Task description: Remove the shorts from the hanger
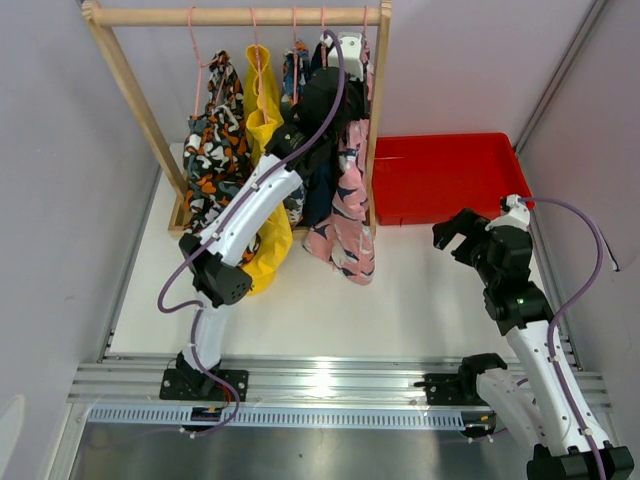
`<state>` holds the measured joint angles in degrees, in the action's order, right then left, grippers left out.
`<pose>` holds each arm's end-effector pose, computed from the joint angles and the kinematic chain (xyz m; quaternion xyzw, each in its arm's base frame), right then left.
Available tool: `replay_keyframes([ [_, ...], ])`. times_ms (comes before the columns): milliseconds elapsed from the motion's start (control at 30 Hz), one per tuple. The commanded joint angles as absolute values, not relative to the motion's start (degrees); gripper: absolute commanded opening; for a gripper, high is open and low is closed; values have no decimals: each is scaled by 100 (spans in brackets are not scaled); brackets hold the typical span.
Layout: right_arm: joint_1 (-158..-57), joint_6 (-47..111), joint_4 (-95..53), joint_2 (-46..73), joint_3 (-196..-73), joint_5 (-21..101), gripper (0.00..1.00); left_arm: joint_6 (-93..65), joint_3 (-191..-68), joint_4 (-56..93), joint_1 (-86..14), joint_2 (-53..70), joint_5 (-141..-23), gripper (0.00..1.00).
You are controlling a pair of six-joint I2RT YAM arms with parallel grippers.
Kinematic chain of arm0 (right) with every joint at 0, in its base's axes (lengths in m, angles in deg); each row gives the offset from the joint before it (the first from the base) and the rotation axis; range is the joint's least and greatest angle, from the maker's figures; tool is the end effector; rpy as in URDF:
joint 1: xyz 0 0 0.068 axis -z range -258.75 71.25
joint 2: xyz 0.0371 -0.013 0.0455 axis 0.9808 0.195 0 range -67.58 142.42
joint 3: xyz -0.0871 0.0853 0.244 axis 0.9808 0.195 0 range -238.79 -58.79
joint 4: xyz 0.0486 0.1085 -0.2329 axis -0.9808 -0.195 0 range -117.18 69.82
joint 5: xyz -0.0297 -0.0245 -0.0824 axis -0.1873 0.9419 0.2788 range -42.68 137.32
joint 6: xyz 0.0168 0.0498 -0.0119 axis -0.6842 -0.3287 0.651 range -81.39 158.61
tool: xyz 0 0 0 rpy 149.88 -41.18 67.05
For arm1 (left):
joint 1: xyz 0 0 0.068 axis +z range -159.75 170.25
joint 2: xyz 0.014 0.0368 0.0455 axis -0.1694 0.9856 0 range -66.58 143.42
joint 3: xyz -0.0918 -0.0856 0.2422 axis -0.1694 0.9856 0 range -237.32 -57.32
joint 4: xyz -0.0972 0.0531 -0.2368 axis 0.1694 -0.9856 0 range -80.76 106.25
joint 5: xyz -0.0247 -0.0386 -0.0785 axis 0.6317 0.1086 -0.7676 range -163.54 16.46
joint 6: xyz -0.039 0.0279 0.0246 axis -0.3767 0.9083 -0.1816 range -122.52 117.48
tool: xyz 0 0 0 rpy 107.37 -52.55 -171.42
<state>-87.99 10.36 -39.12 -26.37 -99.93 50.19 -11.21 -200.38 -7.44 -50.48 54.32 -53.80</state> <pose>0.1683 0.0255 0.3115 0.1488 0.8003 0.1672 0.5562 0.3619 -0.2958 0.4852 0.0798 0.7114 -0.1757 0.6758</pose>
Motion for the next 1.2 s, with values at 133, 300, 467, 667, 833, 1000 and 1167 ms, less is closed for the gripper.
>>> replay_keyframes([
  [133, -8746, 1101, -3697, -2627, -9957, 4961, 99, -938, -20304, -687, -4904, 5340, -5254, 0],
  [300, -8746, 1066, -3653, -2627, -9948, 4961, 99, -508, -20523, -713, -4904, 4849, -5262, 0],
  [467, -8746, 978, -3556, -2680, -9913, 4864, 100, -261, -20532, -661, -4904, 4294, -5316, 0],
  [667, -8754, 890, -3547, -2855, -9983, 4802, 100, -23, -20488, -818, -4904, 3723, -5201, 0],
  [833, -8754, 1004, -3749, -2996, -10185, 4802, 100, -172, -20261, -1520, -4904, 3380, -5324, 0],
  [1000, -8763, 1399, -3873, -3084, -10685, 3855, 100, -524, -18420, -2338, -4974, 2101, -5886, 0],
  [1167, -8807, 1497, -3803, -3172, -11187, 3117, 99, -568, -16343, -2646, -5325, 631, -6387, 0],
])
